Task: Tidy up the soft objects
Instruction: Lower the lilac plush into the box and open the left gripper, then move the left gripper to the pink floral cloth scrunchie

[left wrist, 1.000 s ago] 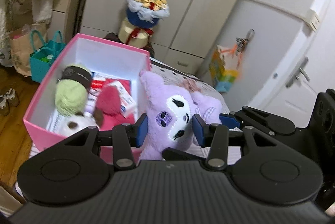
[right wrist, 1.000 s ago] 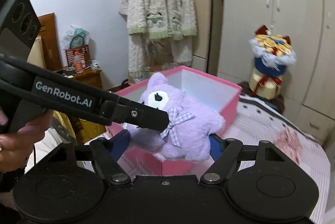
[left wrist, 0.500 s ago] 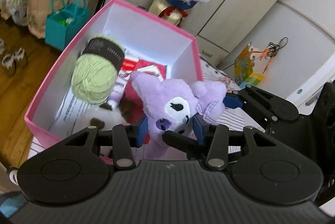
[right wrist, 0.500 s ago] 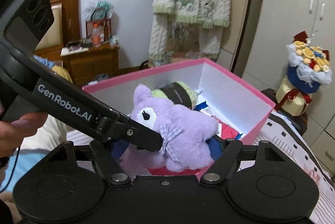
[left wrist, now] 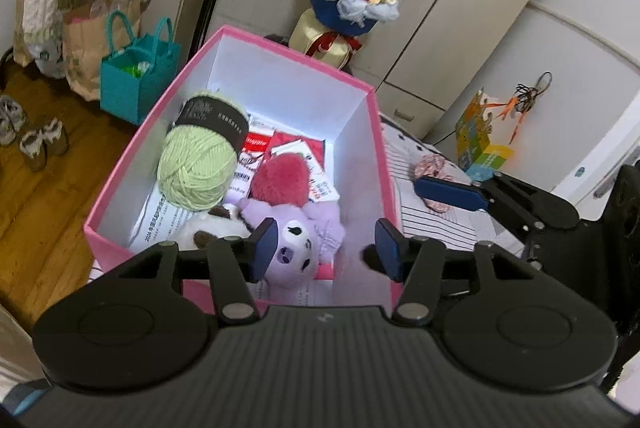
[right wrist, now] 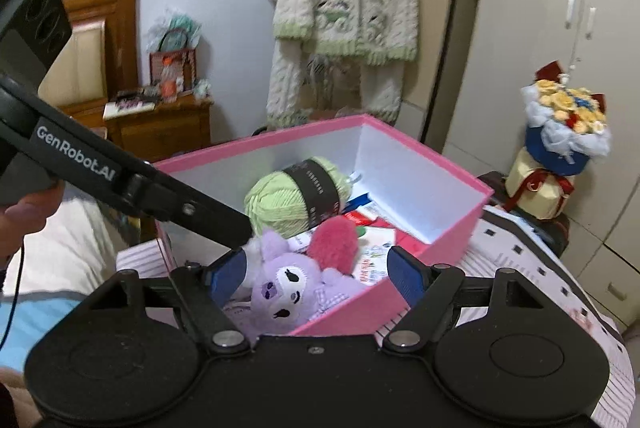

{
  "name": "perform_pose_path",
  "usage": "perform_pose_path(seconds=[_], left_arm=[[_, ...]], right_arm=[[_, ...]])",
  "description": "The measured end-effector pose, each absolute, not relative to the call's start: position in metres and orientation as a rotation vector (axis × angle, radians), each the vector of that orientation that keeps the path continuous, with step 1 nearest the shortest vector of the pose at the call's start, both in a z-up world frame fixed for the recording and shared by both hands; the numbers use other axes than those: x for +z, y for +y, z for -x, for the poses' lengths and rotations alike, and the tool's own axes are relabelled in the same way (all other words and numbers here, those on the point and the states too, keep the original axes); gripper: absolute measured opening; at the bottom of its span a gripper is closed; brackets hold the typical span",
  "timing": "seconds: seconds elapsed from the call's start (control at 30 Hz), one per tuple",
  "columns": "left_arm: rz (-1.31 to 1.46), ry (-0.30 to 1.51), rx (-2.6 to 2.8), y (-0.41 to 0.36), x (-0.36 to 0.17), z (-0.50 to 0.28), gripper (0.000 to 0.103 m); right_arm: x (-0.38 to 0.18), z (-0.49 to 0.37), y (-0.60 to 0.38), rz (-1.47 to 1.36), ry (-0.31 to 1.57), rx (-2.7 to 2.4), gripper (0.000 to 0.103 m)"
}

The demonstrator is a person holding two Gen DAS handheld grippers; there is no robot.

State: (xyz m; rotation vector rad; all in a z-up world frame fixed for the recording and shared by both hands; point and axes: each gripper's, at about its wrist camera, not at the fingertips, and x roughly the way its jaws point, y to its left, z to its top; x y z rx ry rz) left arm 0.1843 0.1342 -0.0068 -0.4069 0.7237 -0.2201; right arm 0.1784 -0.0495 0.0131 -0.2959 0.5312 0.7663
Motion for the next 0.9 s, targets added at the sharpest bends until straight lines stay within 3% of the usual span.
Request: perform_pose_path(seconds=[0.47, 0.9], left_arm=[[0.256, 0.649, -0.339, 0.084, 0.034, -0.142, 0.056], [0.181, 0.667, -0.467, -0.010, 0.034, -0.184, 0.056]], right_arm=[[0.043, -0.129, -0.158, 0.143, 0.504, 0.618, 0.083], [0.025, -0.144, -0.238, 0.115, 0.491, 0.481, 0.090]])
